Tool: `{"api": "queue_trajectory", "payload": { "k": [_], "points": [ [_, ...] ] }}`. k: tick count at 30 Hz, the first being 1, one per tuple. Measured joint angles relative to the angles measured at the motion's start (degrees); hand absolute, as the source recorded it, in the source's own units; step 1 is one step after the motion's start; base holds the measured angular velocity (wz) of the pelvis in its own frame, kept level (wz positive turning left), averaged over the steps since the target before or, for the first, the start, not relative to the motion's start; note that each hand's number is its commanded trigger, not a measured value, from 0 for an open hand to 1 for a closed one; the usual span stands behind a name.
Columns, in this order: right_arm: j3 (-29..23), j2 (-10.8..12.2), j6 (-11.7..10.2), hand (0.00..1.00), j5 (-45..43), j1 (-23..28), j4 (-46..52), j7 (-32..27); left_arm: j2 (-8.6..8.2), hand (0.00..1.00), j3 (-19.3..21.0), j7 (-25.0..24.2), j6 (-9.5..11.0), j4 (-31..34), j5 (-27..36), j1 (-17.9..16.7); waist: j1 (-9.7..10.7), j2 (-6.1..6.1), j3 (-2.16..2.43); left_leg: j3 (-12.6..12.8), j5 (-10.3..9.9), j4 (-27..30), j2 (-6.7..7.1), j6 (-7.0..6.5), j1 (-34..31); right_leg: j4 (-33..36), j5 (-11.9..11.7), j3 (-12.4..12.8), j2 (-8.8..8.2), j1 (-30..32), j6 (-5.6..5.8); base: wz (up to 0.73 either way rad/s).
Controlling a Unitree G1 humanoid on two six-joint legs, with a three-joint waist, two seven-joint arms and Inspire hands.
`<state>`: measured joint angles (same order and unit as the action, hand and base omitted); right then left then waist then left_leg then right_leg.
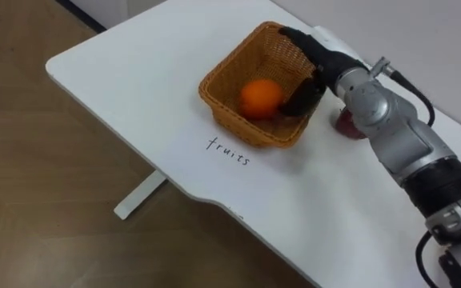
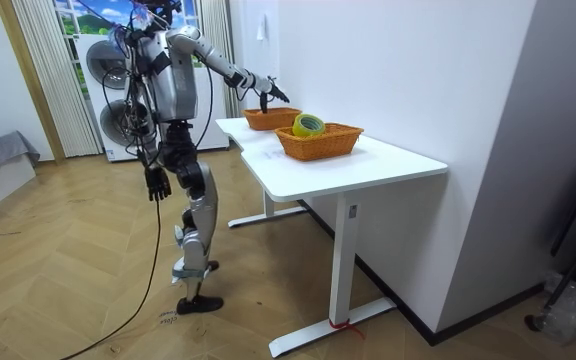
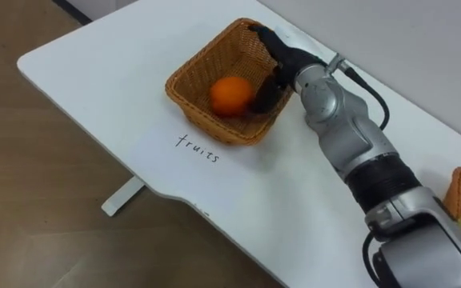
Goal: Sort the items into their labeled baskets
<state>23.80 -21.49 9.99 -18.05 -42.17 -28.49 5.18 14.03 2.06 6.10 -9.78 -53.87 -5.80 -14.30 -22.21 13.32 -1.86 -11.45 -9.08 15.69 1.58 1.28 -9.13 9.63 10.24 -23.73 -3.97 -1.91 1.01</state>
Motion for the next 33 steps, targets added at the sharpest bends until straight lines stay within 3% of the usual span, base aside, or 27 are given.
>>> {"api": "queue_trajectory", "payload": {
  "k": [4,8,15,21,33],
  "points": [
    [-2.33,-0.14,-0.09,0.0,0.17,0.0,2.49,-0.03,-0.16,0.0,0.06,-0.1,-0.36,0.09,-0.07,-0.4,1.64,-0.77,0.28,0.29,0.02,-0.13,-0.01,-0.03,0.89,0.05,-0.01,0.27,-0.05,-0.73,-0.01,-0.05],
    [-5.68,-2.84,-0.13,0.0,2.26,0.04,3.48,-0.2,-0.89,0.0,0.24,-0.34,-0.3,0.16,-0.06,-1.27,3.22,-1.38,0.82,0.56,0.0,-0.31,-0.03,-0.07,1.93,0.2,-0.01,0.77,-0.11,-1.38,-0.01,-0.04],
    [-11.19,-5.34,-0.27,0.0,3.03,1.05,4.06,-4.96,-1.92,0.0,1.28,-0.22,-0.47,-0.11,0.05,-3.64,6.98,-3.43,1.02,1.26,0.05,-1.38,-0.15,-0.2,5.48,0.06,0.0,0.95,-0.25,-4.42,0.01,-0.04],
    [-12.14,-5.43,-0.21,0.0,4.06,4.3,4.06,-6.5,-1.89,0.0,1.33,-0.54,-0.5,-0.11,-0.01,-3.48,9.23,-3.47,1.47,2.05,0.18,-1.84,-0.05,-0.36,5.99,0.06,0.08,1.72,-0.48,-4.62,0.14,-0.06],
    [-12.07,-5.45,-0.17,0.0,4.37,5.34,1.85,-7.19,-1.74,0.0,1.33,-1.88,-0.65,-1.31,-0.07,-2.76,9.89,-3.48,1.45,2.68,0.26,-2.22,0.09,-0.68,6.38,0.07,0.24,2.44,-0.76,-4.47,0.41,-0.01]
  ]
}}
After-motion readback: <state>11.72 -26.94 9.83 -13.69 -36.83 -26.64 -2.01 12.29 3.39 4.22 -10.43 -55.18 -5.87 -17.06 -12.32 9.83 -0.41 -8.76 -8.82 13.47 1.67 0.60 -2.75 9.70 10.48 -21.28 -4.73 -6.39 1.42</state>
